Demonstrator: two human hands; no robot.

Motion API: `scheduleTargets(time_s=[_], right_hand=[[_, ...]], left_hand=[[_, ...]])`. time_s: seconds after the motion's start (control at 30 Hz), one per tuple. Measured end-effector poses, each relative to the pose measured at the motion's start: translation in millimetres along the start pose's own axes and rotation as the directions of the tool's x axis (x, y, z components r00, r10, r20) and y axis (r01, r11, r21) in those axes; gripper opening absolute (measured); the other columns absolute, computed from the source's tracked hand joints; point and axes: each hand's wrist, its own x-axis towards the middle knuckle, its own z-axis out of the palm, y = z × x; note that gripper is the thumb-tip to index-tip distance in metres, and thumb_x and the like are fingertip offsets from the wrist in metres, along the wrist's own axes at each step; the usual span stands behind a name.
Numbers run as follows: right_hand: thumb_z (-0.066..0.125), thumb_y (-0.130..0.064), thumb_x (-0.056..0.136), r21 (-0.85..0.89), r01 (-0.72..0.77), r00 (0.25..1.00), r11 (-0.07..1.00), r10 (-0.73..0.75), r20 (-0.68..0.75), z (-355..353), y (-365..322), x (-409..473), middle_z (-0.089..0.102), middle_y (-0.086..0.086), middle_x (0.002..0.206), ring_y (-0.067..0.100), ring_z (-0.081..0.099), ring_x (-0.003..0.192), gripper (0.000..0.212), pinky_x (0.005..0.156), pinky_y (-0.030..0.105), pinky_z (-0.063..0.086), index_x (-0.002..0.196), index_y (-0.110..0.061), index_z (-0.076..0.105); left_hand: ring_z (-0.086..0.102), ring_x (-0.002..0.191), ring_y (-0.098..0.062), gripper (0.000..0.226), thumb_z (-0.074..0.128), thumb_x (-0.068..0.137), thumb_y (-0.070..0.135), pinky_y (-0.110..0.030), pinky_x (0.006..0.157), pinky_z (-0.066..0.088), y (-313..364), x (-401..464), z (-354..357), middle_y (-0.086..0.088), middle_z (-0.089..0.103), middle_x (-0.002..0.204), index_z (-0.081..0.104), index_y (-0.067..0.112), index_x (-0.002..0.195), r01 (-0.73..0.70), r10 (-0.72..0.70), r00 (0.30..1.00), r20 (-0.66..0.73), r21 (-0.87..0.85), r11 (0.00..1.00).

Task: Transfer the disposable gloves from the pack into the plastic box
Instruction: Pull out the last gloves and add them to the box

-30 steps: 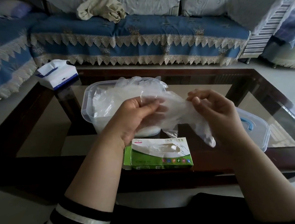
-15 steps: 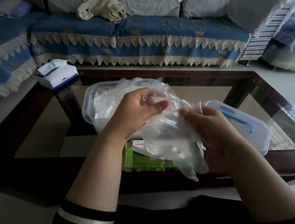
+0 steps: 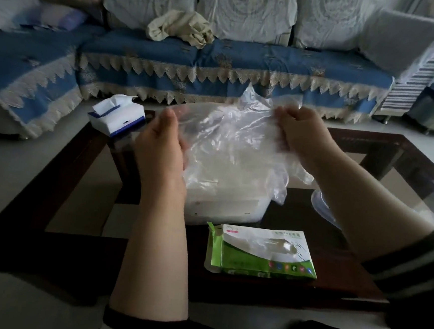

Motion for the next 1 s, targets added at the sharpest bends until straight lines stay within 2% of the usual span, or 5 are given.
scheduleTargets(time_s=[0.27, 0.6, 0.7, 0.77, 1.0], right_hand=[[0.037, -0.023, 0.101, -0.621, 0.175, 0.968, 0.764, -0.017, 0.252, 67, 27, 36, 0.059, 0.005, 0.086, 0.017, 0.053, 0.068, 0.023, 0.061, 0.030, 0.044, 0.103, -0.012, 0.058], [0.053, -0.068, 0.082, -0.885, 0.317, 0.921, 0.343, -0.334, 0.200, 71, 32, 27, 0.048, 0.011, 0.132, 0.027, 0.049, 0.116, 0.082, 0.094, 0.039, 0.044, 0.138, -0.012, 0.032], [0.053, -0.057, 0.088, -0.655, 0.504, 0.740, 0.563, -0.672, -0.008, 63, 19, 20, 0.053, 0.008, 0.121, 0.019, 0.051, 0.110, 0.067, 0.099, 0.035, 0.043, 0.130, -0.006, 0.044], [0.046, -0.054, 0.092, -0.148, 0.535, 0.836, 0.832, -0.546, -0.045, 64, 1, 13, 0.059, 0.000, 0.115, 0.009, 0.056, 0.105, 0.059, 0.098, 0.033, 0.048, 0.129, -0.008, 0.046], [0.024, -0.078, 0.078, 0.503, -0.218, 0.687, 0.837, -0.235, 0.688, 99, -14, -22, 0.049, 0.017, 0.140, 0.030, 0.047, 0.130, 0.093, 0.115, 0.052, 0.027, 0.147, -0.016, 0.031]], left_hand=[[0.032, 0.043, -0.001, 0.026, 0.043, 0.103, 0.021, -0.014, 0.046, 0.033, 21, 24, -31, 0.008, 0.037, 0.050, 0.069, 0.015, 0.102, -0.268, 0.169, 0.857, -0.487, -0.140, 0.953], [0.029, 0.041, -0.002, 0.027, 0.046, 0.102, 0.025, -0.016, 0.045, 0.022, 25, 30, -44, 0.015, 0.039, 0.046, 0.065, 0.024, 0.083, -0.140, 0.121, 0.988, -0.092, -0.241, 0.960], [0.027, 0.047, -0.003, 0.027, 0.046, 0.102, 0.032, -0.025, 0.051, 0.016, 17, 34, -47, 0.013, 0.042, 0.054, 0.070, 0.026, 0.088, -0.071, 0.120, 0.980, 0.157, -0.288, 0.955], [0.023, 0.045, -0.003, 0.028, 0.044, 0.102, 0.034, -0.020, 0.044, 0.016, 13, 35, -47, 0.012, 0.038, 0.053, 0.071, 0.028, 0.102, -0.004, 0.117, 0.931, 0.346, -0.310, 0.951], [0.050, 0.130, -0.030, 0.040, 0.037, 0.098, 0.024, -0.051, 0.111, 0.037, 18, 20, -21, -0.010, 0.053, 0.139, 0.051, 0.011, 0.133, 0.165, 0.154, 0.837, 0.525, -0.510, 0.844]])
